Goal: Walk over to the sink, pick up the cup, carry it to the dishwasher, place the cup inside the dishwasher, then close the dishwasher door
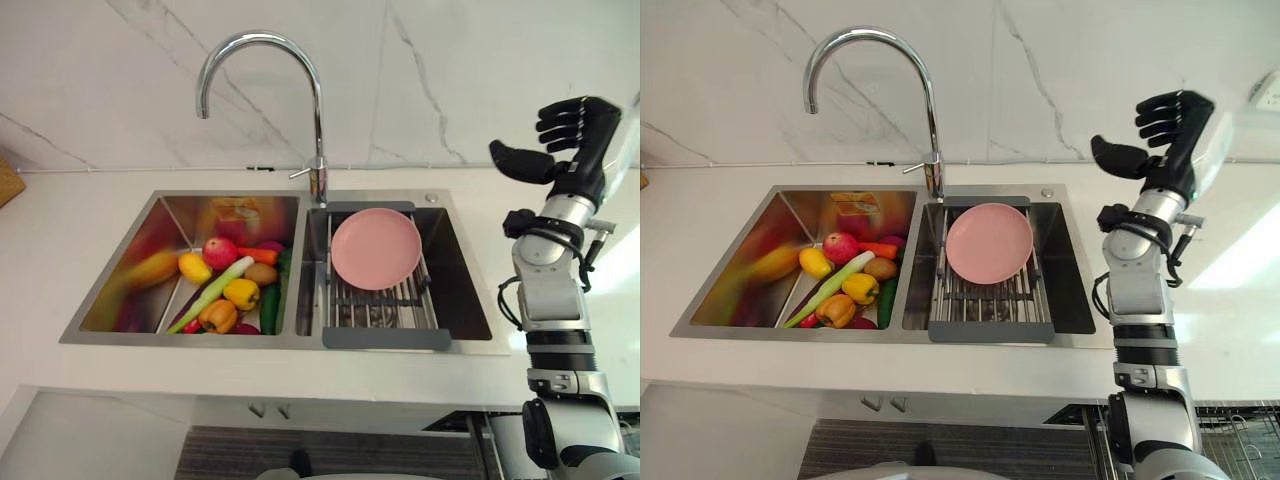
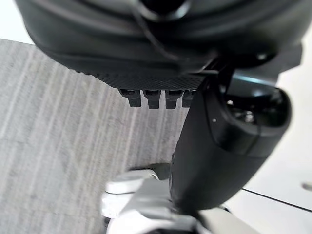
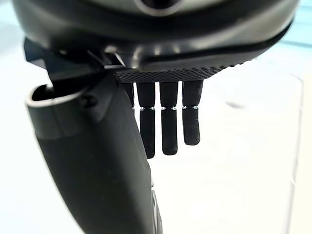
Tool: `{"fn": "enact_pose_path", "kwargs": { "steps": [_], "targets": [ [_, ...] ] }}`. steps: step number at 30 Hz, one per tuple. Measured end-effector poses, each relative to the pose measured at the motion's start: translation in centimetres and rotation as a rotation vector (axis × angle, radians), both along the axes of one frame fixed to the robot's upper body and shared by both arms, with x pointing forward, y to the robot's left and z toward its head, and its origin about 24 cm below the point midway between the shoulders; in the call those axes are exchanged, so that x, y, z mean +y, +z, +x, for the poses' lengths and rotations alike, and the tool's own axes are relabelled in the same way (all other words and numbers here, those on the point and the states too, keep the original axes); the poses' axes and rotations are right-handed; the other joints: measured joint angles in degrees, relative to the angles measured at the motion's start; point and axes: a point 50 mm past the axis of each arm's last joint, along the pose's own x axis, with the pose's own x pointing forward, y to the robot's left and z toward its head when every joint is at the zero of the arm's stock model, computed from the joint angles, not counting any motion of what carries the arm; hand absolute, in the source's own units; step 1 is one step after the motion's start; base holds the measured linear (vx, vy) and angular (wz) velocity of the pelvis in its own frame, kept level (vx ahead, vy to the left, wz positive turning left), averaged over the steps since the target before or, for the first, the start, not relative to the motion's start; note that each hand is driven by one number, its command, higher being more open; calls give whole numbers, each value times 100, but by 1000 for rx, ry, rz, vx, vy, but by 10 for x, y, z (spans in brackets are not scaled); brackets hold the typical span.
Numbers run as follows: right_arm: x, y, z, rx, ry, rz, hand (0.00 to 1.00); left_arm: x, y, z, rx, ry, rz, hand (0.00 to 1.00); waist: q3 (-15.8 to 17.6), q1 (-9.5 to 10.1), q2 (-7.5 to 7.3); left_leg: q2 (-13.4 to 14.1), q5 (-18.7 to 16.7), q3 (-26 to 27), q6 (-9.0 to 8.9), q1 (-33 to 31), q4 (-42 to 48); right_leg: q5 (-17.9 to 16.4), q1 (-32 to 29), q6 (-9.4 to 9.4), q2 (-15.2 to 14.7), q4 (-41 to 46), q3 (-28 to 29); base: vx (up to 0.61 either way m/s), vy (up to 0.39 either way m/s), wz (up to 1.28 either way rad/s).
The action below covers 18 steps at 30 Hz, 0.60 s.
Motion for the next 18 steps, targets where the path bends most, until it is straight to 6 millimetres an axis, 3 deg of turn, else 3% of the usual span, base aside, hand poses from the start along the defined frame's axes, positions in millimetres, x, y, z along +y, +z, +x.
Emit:
{"fn": "enact_pose_path", "kwargs": {
  "steps": [4, 10, 15, 18],
  "targets": [
    [6, 6, 3, -30, 36, 13, 100, -1, 0, -1, -4, 12, -1, 100, -9, 4, -18, 11, 35, -5, -30, 7, -2, -16, 6, -41, 14, -1, 12, -37, -4, 1],
    [24, 32, -4, -129, 209, -69, 100, 1, 0, -3, -7, 11, 9, 100, -24, -46, -67, 85, 85, 15, -117, 22, -6, -147, -15, -189, 88, 0, 22, -74, -8, -3],
    [38, 44, -23, -199, 272, -305, 100, 7, 1, -12, 12, 12, 24, 100, -97, -84, -196, 177, 133, 7, -163, 14, -8, -265, -34, -211, 169, -10, 37, -25, -14, -1],
    [52, 43, -35, -135, 371, -535, 100, 13, 2, -18, 27, 12, 38, 100, -200, -150, -320, 179, 124, 4, -175, 2, -9, -273, -43, -206, 172, -15, 37, 45, -14, 0]
  ]
}}
